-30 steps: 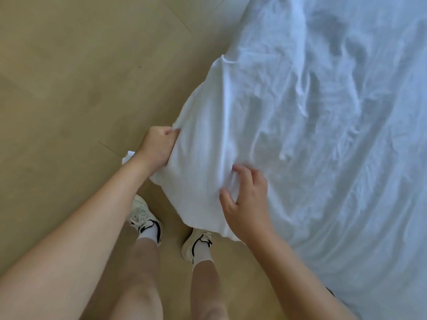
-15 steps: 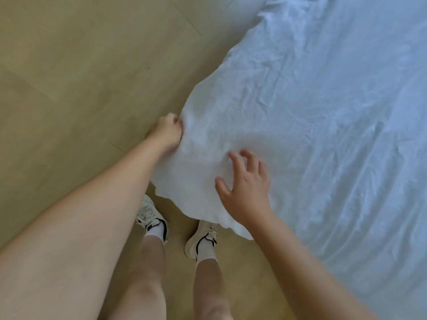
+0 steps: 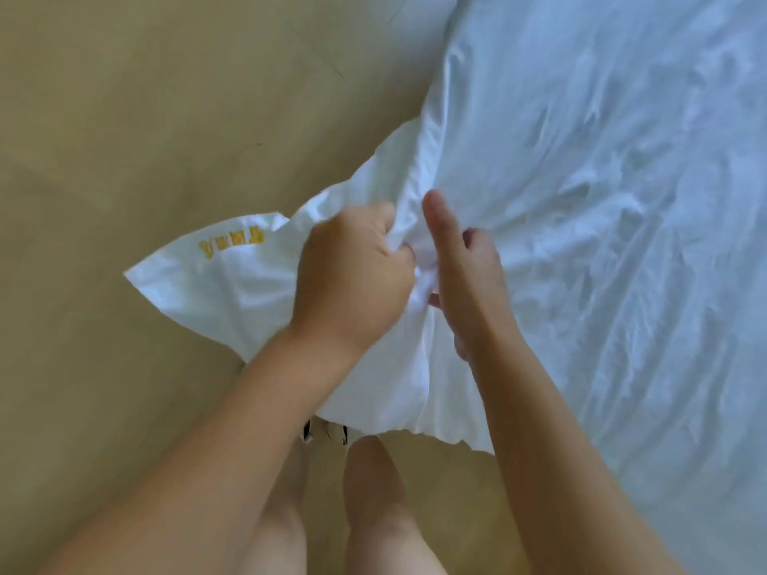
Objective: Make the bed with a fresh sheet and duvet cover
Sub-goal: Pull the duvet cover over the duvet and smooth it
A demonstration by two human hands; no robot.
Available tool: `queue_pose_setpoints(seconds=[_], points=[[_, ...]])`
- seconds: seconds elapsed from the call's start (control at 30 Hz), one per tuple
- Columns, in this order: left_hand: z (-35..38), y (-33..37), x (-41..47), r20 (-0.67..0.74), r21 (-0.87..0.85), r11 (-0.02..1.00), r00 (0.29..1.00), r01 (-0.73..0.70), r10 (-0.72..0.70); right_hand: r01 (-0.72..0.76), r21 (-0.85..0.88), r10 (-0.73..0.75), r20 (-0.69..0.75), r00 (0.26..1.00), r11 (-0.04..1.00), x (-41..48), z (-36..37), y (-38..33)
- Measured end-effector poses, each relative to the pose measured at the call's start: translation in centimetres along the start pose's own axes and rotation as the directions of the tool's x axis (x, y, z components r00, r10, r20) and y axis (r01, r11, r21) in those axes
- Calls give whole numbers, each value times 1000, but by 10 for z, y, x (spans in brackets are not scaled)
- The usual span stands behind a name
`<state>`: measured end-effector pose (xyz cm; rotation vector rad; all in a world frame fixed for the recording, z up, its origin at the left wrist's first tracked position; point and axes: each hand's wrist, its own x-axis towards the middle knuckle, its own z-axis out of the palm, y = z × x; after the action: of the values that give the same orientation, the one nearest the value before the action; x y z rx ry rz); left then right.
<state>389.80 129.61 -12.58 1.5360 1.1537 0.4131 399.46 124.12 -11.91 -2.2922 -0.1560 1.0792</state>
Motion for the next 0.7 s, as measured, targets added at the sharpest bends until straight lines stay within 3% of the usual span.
queue_pose_setpoints(seconds=[0.1, 0.17, 0.27, 0.33, 0.4, 0.53, 0.6, 0.63, 0.7], points=[[23, 3, -11, 93, 197, 974, 991, -110, 93, -111, 61, 112, 3, 994, 992, 15, -4, -18], [24, 0, -8, 180, 270, 950, 978, -154, 107, -86, 125, 90, -32, 995, 988, 23, -8, -21], [16, 7, 9, 376, 236, 943, 917, -235, 134, -59, 158, 69, -59, 996, 986, 30, -16, -18], [9, 7, 32, 389, 75, 992, 919, -101, 64, -50, 188, 60, -46, 997, 981, 31, -20, -15], [6, -7, 64, 335, 47, 997, 939, 67, -79, -39, 188, 40, -4, 999, 981, 31, -24, -12], [14, -18, 103, 494, 119, 900, 761, 418, -419, -66, 137, 58, 64, 996, 988, 31, -37, -8], [20, -3, 106, 589, 162, 887, 679, 434, -439, -87, 153, 77, 65, 995, 984, 30, -47, -6], [21, 7, 104, 603, 119, 894, 684, 432, -410, -90, 198, 78, 67, 995, 976, 27, -50, -6], [2, 19, 95, 520, -30, 908, 782, 419, -343, -90, 274, 84, 35, 996, 957, 21, -51, -7]])
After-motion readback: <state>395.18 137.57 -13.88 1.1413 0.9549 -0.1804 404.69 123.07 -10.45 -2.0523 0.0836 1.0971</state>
